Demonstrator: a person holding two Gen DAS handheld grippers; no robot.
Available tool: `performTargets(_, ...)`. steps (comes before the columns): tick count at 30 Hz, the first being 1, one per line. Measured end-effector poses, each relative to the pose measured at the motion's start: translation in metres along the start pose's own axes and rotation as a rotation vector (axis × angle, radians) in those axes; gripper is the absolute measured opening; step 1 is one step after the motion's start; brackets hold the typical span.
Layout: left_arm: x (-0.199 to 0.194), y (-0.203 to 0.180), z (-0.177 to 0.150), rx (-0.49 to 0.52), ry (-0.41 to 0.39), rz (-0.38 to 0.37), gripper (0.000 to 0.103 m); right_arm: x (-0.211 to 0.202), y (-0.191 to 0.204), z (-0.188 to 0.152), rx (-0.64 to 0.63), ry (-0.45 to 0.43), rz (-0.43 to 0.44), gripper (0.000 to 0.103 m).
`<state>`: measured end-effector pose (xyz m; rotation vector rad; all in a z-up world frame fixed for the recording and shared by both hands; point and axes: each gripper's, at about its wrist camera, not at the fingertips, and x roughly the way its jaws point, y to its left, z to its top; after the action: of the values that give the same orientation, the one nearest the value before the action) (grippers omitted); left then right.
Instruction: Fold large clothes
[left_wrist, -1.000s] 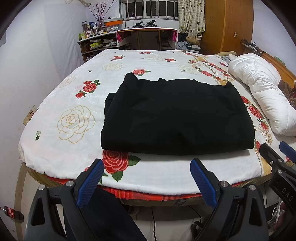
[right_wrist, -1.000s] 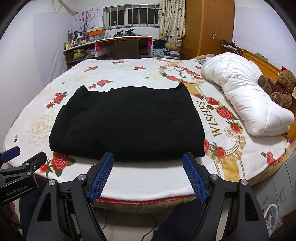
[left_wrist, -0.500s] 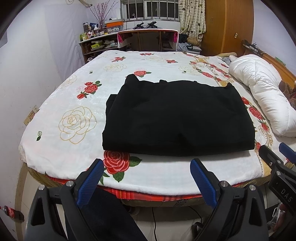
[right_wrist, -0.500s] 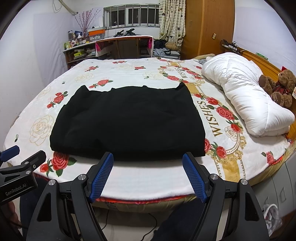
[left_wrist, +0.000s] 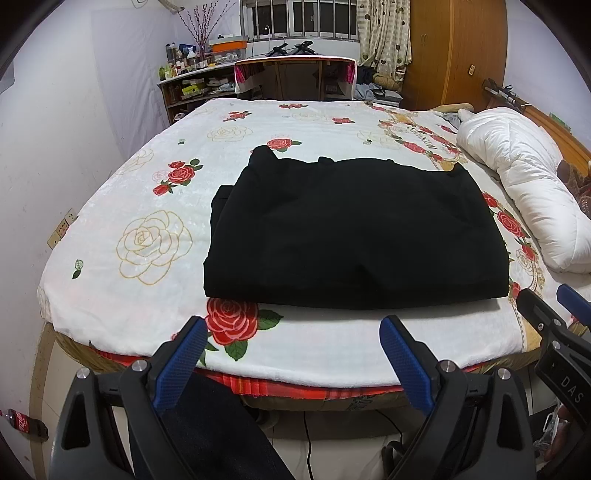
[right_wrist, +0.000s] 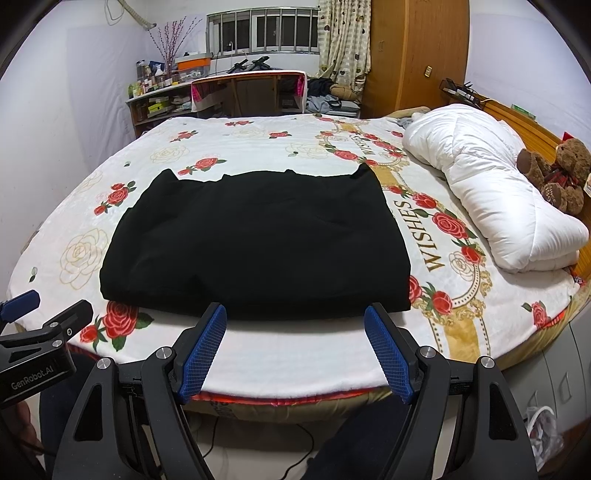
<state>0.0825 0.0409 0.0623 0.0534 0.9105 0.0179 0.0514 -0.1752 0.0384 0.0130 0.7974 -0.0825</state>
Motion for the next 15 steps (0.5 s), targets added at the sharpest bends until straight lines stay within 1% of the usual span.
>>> performTargets(15,-0.0022,-0.0013,-0.0014,0.011,-0.014,0.001,0.096,-0.0004,0.0022,-0.0022,-0.002,0.001,0.002,0.077)
